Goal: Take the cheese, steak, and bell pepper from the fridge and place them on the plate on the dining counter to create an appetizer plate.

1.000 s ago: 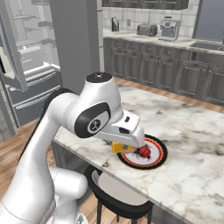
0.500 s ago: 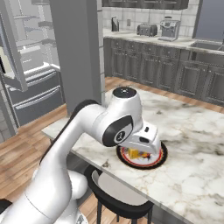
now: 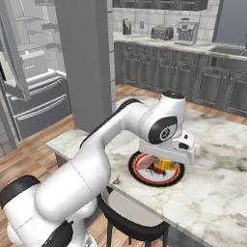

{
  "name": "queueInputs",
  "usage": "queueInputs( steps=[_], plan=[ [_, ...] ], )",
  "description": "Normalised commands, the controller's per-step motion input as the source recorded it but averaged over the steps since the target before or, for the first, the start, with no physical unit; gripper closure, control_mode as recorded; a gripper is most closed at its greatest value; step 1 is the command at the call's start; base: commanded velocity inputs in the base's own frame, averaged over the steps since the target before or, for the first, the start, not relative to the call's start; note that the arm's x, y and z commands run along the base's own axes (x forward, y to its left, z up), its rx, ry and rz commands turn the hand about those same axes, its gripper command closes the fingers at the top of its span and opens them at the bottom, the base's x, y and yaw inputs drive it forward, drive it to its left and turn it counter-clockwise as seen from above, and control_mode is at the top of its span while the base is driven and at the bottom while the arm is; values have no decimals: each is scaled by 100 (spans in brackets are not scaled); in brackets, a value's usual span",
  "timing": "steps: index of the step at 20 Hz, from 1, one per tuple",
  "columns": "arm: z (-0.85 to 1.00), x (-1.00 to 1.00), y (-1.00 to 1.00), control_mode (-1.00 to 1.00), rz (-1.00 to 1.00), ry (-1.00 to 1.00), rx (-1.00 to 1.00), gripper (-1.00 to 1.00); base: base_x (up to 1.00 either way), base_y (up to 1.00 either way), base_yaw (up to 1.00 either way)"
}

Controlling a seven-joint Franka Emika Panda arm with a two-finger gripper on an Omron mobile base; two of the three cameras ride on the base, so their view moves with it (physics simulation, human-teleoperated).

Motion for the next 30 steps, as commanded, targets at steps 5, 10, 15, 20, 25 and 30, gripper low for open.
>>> queueInputs(
  steps=[5, 10, 15, 20, 25, 30],
  plan=[
    [-55, 28, -2, -100, 6, 4, 2, 100, 0, 0, 0],
    [-57, 27, 0, -100, 4, 0, 0, 100, 0, 0, 0],
    [-58, 26, 0, -100, 4, 0, 0, 100, 0, 0, 0],
    [-41, 27, 0, -100, 3, 0, 0, 100, 0, 0, 0],
    [-21, 30, -1, -100, 7, 3, 2, 100, 0, 0, 0],
    [-17, 22, -12, -100, 9, 2, 2, 100, 0, 0, 0]
  ],
)
